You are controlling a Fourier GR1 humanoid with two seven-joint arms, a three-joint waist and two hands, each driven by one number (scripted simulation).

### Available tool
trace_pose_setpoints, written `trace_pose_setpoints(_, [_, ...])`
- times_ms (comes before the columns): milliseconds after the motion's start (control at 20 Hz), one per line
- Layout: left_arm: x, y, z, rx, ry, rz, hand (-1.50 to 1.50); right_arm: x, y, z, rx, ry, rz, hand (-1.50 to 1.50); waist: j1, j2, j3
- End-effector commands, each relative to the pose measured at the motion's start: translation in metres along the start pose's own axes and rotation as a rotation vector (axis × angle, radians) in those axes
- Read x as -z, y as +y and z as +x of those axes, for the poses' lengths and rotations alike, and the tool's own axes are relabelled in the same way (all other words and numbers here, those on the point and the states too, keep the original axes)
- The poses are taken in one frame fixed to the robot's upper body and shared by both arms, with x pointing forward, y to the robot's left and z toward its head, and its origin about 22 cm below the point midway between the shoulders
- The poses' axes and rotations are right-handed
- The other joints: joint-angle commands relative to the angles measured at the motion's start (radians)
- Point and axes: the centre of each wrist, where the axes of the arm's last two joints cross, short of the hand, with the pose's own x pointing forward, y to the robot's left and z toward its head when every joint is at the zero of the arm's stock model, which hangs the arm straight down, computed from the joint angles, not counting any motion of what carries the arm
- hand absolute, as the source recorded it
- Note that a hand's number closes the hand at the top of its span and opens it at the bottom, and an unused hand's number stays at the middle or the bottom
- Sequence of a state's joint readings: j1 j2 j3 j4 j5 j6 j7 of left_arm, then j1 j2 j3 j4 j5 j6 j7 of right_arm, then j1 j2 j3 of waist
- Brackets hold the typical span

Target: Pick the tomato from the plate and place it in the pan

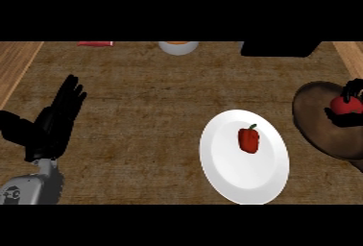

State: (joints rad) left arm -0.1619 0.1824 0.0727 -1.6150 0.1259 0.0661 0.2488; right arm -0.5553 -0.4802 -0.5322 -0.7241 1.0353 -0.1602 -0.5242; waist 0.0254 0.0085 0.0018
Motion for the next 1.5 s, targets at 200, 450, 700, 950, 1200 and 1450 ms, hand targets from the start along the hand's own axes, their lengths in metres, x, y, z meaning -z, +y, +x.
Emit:
trace_pose_setpoints(200, [0.006,-0.024,-0.005,-0.007,0.006,-0.016,0.00,-0.006,0.016,-0.026,0.143,0.193,0.144,-1.50,0.005,0.006,0.001])
trace_pose_setpoints(450, [-0.001,-0.012,0.004,0.000,-0.007,-0.016,0.00,-0.024,0.020,-0.045,0.209,0.152,0.121,-1.50,0.007,0.004,0.002])
trace_pose_setpoints(700, [0.002,-0.010,0.007,-0.006,-0.008,-0.030,0.00,-0.023,0.012,-0.050,0.475,0.143,-0.041,-1.50,0.001,0.002,0.003])
trace_pose_setpoints(950, [0.006,-0.009,-0.009,-0.015,-0.004,0.011,0.00,-0.045,-0.027,-0.086,0.706,0.161,-0.109,-1.50,-0.016,0.003,0.002])
trace_pose_setpoints(1200, [0.004,0.007,-0.008,-0.018,0.011,0.017,0.00,-0.098,-0.075,-0.132,0.854,0.137,-0.135,-1.50,-0.018,0.004,0.004])
trace_pose_setpoints(1450, [0.000,0.003,-0.003,-0.008,-0.006,0.004,0.00,-0.133,-0.086,-0.150,0.985,0.091,-0.074,-1.50,-0.019,0.001,0.005])
